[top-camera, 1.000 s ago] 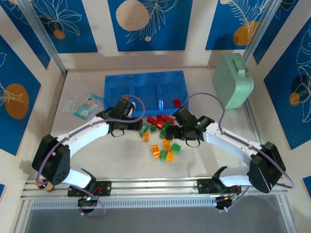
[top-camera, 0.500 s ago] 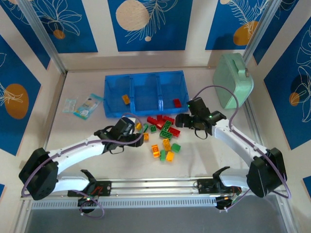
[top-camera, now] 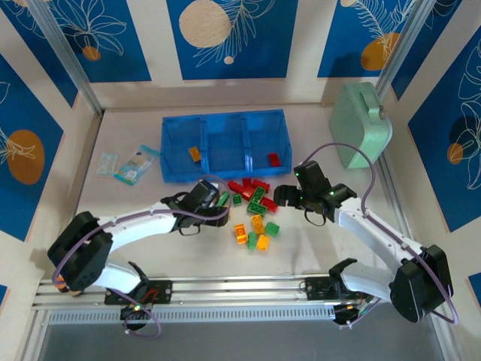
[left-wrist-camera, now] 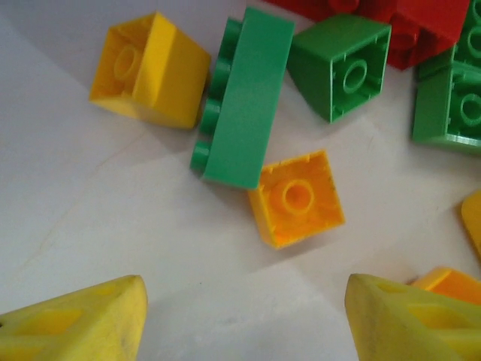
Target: Sort the legos into containers by color
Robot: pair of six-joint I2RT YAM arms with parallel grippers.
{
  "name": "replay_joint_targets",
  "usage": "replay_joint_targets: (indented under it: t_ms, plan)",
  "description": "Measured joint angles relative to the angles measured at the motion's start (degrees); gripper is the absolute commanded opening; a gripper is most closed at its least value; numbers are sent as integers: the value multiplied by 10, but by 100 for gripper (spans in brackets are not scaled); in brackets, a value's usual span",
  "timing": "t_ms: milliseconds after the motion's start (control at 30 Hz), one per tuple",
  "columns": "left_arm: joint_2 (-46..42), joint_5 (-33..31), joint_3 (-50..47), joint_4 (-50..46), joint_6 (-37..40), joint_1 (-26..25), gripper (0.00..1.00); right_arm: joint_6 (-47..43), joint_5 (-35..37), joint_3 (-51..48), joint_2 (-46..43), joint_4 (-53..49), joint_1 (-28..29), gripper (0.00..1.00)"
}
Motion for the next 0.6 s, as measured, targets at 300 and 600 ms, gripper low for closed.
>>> replay_joint_targets:
  t_ms: [300,600]
  plan:
    - [130,-11,132,-19,21,23,51,15,-2,-4,-21,-1,12,87]
    - [173,-40,163,-64,35,23,48,21,-1,-17,-38,-2,12,87]
